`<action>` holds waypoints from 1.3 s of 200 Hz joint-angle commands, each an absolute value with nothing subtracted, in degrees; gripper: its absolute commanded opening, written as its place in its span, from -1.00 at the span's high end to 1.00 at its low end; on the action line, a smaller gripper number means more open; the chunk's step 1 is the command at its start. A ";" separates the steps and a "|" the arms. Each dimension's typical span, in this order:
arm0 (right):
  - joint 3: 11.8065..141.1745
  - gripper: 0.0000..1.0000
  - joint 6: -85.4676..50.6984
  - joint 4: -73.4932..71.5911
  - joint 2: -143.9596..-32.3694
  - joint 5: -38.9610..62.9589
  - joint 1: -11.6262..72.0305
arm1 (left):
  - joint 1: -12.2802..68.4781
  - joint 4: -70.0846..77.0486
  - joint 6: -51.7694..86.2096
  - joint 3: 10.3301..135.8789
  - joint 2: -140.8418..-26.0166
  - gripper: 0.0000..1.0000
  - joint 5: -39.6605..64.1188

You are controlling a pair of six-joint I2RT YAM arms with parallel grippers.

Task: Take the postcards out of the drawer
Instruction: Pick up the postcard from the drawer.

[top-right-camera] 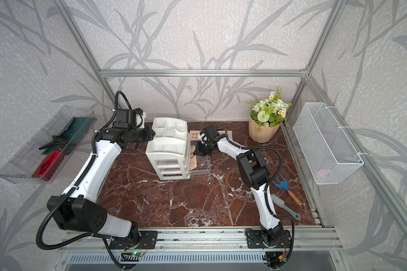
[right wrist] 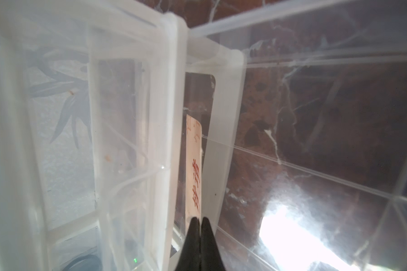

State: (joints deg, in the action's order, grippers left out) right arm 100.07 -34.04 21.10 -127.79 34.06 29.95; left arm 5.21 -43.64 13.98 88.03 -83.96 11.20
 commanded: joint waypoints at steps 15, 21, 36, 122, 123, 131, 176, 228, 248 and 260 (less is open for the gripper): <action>97.95 0.94 -33.42 19.67 -122.49 31.29 29.16 | 5.50 -45.33 13.46 90.70 -81.07 0.47 10.83; 97.72 0.94 -33.40 19.69 -122.07 30.84 29.17 | 5.51 -45.35 13.51 90.70 -80.87 0.46 10.77; 96.85 0.95 -33.16 19.40 -120.80 29.42 28.93 | 5.52 -45.44 13.45 90.92 -80.21 0.44 10.73; 99.36 0.96 -30.61 21.38 -113.38 26.26 23.23 | 5.71 -46.24 14.01 93.07 -78.36 0.42 13.64; 99.47 0.96 -30.51 21.41 -113.33 26.23 23.17 | 5.71 -46.23 14.03 93.07 -78.38 0.42 13.67; 100.07 0.95 -30.33 21.50 -112.65 25.94 22.95 | 5.80 -46.14 14.23 93.22 -78.36 0.42 14.08; 102.91 0.95 -30.50 19.22 -111.01 26.35 22.23 | 7.70 -46.57 13.97 95.54 -79.41 0.38 14.63; 106.46 0.95 -33.21 14.33 -109.90 26.07 22.15 | 12.83 -40.48 16.35 93.69 -79.17 0.37 15.49; 105.61 0.95 -35.91 9.79 -109.03 24.69 22.14 | 13.77 -36.74 18.69 91.15 -78.10 0.36 16.14; 105.23 0.96 -38.45 7.35 -108.71 23.77 22.15 | 14.12 -35.15 19.79 90.18 -77.52 0.36 16.90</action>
